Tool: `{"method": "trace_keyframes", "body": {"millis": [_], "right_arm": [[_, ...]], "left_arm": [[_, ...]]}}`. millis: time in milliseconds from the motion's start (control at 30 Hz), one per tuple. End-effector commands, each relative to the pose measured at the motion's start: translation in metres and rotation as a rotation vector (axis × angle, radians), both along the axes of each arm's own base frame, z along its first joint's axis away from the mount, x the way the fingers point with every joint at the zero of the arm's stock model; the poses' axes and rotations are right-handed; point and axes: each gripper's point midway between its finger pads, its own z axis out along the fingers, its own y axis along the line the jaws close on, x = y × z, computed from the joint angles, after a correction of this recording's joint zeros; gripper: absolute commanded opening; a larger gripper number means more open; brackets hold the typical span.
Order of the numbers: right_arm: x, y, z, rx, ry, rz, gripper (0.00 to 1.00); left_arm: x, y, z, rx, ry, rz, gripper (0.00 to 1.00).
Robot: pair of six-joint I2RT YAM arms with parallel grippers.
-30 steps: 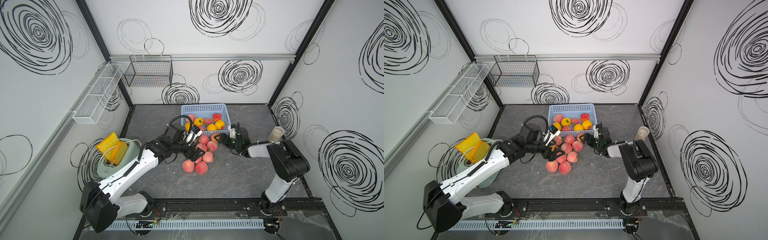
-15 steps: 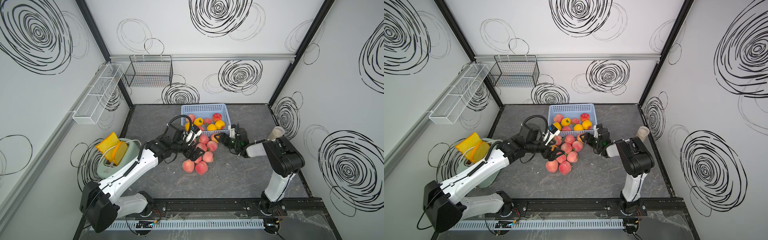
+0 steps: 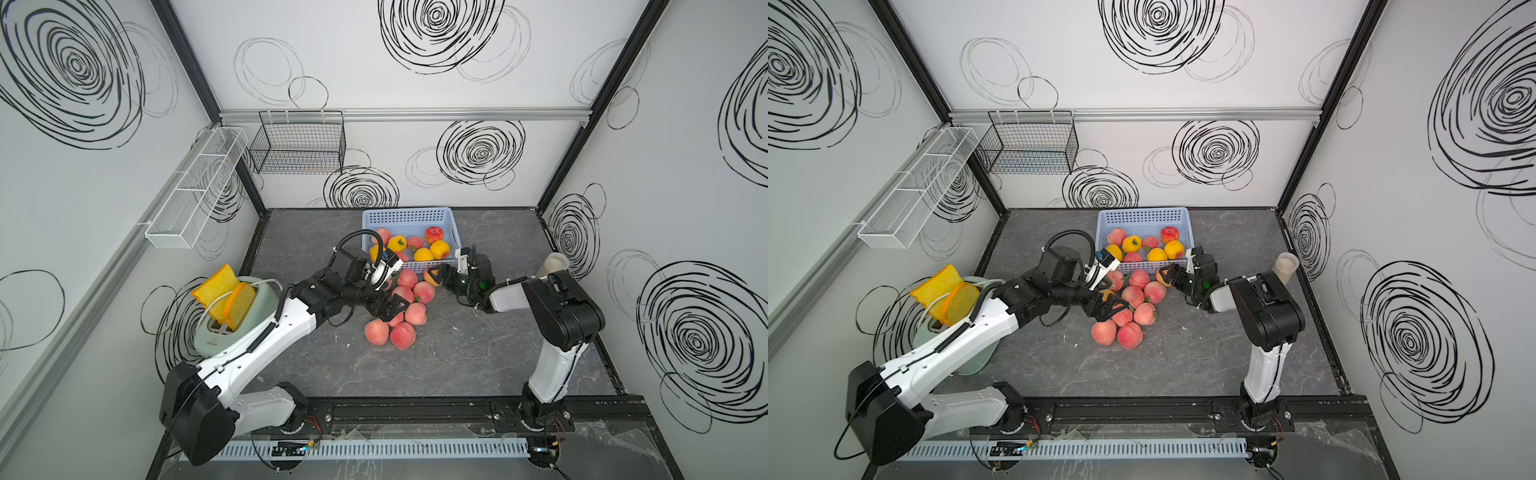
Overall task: Put the peaches into the basket
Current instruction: Pick up the peach from the center of the board.
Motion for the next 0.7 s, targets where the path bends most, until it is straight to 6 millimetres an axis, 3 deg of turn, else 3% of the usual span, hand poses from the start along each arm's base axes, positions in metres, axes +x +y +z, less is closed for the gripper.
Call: {"method": "trace_keyframes", "body": {"millis": [0,333,667], "right_arm": [[-0.002,-0.002,-0.007,-0.026,0.033,-0.023,0.73],[-0.009,-0.007,0.014,-0.036,0.003,-0.02,0.6],[-0.041,-0.027,0.055,-0.083,-0.072,-0.002,0.56]], "left_arm": [[0.004,0.001,0.008,-0.016,-0.034,0.006,0.94],[0.004,0.002,0.011,-0.022,-0.039,0.01,0.95],[0.005,-0.001,0.01,-0.03,-0.029,0.006,0.95]]}}
